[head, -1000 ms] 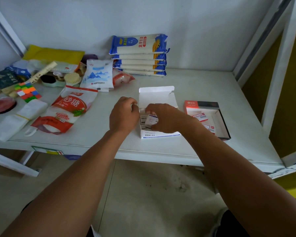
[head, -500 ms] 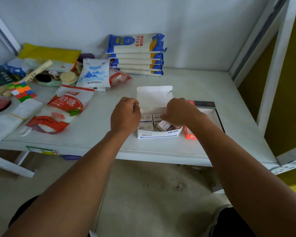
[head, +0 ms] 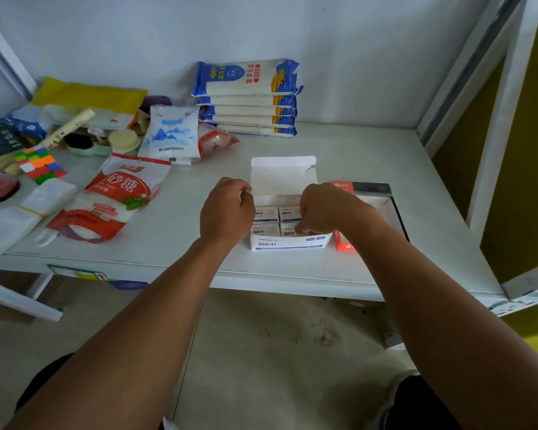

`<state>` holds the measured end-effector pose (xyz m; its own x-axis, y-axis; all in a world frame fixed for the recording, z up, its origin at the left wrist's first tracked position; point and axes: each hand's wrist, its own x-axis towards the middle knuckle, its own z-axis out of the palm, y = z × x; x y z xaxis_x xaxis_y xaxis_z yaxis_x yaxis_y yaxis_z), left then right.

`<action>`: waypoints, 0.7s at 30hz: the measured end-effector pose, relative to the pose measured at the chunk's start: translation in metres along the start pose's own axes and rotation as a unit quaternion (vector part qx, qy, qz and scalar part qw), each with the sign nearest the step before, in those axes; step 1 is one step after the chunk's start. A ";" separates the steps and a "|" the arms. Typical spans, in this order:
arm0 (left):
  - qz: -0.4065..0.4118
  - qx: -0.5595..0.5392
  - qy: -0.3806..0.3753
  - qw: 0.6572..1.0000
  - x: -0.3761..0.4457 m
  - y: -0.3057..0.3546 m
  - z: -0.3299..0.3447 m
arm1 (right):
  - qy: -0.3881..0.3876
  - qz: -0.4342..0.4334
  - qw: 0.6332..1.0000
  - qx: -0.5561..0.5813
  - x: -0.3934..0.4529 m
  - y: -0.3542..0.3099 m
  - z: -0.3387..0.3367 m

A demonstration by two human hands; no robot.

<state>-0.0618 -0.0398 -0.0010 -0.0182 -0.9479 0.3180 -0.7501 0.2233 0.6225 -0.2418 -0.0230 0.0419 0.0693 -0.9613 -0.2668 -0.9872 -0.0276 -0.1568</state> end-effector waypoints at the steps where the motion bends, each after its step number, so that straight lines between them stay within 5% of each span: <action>1: 0.000 -0.003 -0.002 1.000 0.000 0.001 0.000 | -0.003 -0.001 1.000 0.000 0.000 0.000 0.001; 21: 0.005 -0.003 -0.009 1.000 -0.002 0.002 0.002 | -0.028 -0.045 0.998 0.038 -0.003 -0.006 0.013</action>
<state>-0.0649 -0.0378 -0.0017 -0.0373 -0.9499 0.3103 -0.7453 0.2333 0.6246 -0.2338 -0.0163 0.0317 0.1662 -0.9393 -0.3001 -0.9633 -0.0896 -0.2531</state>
